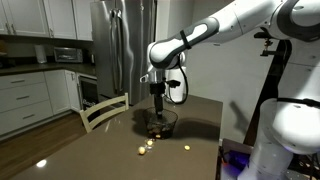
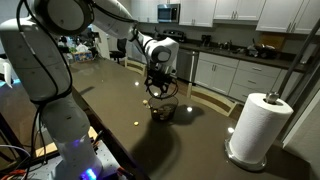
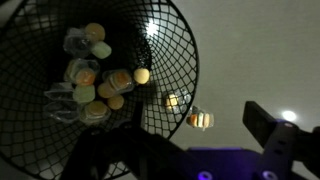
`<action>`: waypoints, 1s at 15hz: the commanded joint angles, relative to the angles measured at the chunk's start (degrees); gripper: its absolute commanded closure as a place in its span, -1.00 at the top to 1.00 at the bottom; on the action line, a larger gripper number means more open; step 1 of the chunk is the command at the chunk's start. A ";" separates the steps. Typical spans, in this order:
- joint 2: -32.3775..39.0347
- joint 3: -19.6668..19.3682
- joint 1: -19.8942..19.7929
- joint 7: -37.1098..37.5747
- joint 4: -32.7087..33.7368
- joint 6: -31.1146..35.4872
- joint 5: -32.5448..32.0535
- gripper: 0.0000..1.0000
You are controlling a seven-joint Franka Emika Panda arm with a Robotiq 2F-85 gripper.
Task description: Move the basket to the right
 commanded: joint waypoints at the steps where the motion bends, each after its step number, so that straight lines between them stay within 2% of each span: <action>1: 2.85 2.95 -0.56 -1.91 -1.16 2.16 1.71 1.00; 4: 4.77 5.14 -0.37 -1.74 -2.73 4.93 -0.22 1.00; 6: 5.71 6.25 -0.22 -1.07 -4.49 9.32 -3.61 1.00; 7: 6.09 6.62 -0.20 -0.60 -5.43 11.51 -6.03 0.50; 8: 6.52 6.91 -0.24 -0.21 -6.16 13.56 -8.25 0.47; 11: 7.13 7.10 -0.38 1.71 -8.22 18.87 -14.56 0.05; 15: 6.59 6.83 -0.70 3.35 -8.53 21.47 -19.83 -0.43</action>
